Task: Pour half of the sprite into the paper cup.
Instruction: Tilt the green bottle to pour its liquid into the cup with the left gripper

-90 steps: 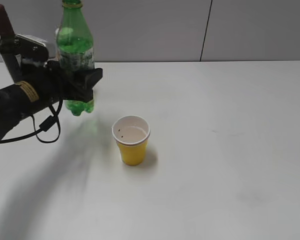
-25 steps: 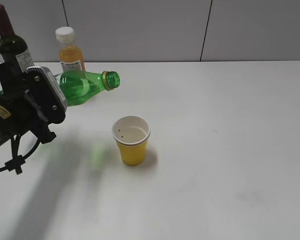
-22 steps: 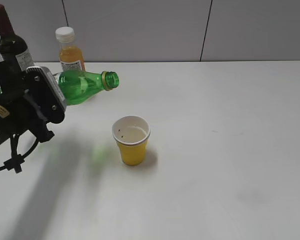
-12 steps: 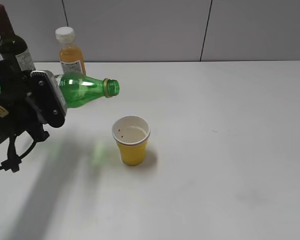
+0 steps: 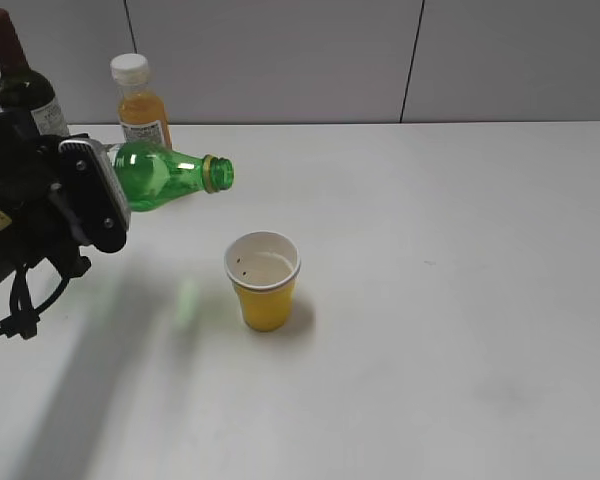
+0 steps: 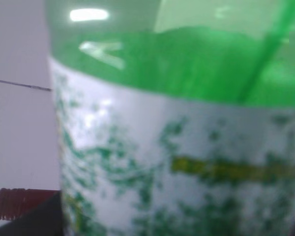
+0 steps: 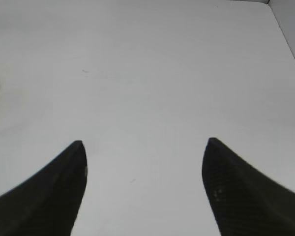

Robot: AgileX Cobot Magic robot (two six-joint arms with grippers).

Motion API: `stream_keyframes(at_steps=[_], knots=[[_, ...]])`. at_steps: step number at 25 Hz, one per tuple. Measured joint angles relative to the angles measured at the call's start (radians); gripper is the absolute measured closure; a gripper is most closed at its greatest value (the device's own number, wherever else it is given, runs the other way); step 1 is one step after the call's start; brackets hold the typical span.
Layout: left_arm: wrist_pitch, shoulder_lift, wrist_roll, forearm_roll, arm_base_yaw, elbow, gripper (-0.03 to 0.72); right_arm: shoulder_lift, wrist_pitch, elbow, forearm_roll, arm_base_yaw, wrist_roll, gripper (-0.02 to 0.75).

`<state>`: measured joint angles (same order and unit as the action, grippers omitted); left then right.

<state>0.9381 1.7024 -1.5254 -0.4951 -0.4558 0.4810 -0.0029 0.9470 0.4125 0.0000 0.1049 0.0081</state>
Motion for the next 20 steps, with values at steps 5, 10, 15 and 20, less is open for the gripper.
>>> stream_keyframes(at_steps=[5, 10, 15, 20], knots=[[0.008, 0.000, -0.051, 0.000, 0.000, 0.000, 0.253, 0.000, 0.000, 0.000, 0.000, 0.000, 0.000, 0.191], [0.015, 0.000, -0.063, 0.000, 0.000, 0.000, 0.253, 0.000, 0.000, 0.000, 0.000, 0.000, 0.000, 0.191], [0.015, 0.000, -0.079, 0.000, 0.000, 0.000, 0.253, 0.000, 0.000, 0.000, 0.000, 0.000, 0.000, 0.191], [0.020, 0.000, -0.098, 0.000, 0.000, 0.000, 0.253, 0.000, 0.000, 0.000, 0.000, 0.000, 0.000, 0.191]])
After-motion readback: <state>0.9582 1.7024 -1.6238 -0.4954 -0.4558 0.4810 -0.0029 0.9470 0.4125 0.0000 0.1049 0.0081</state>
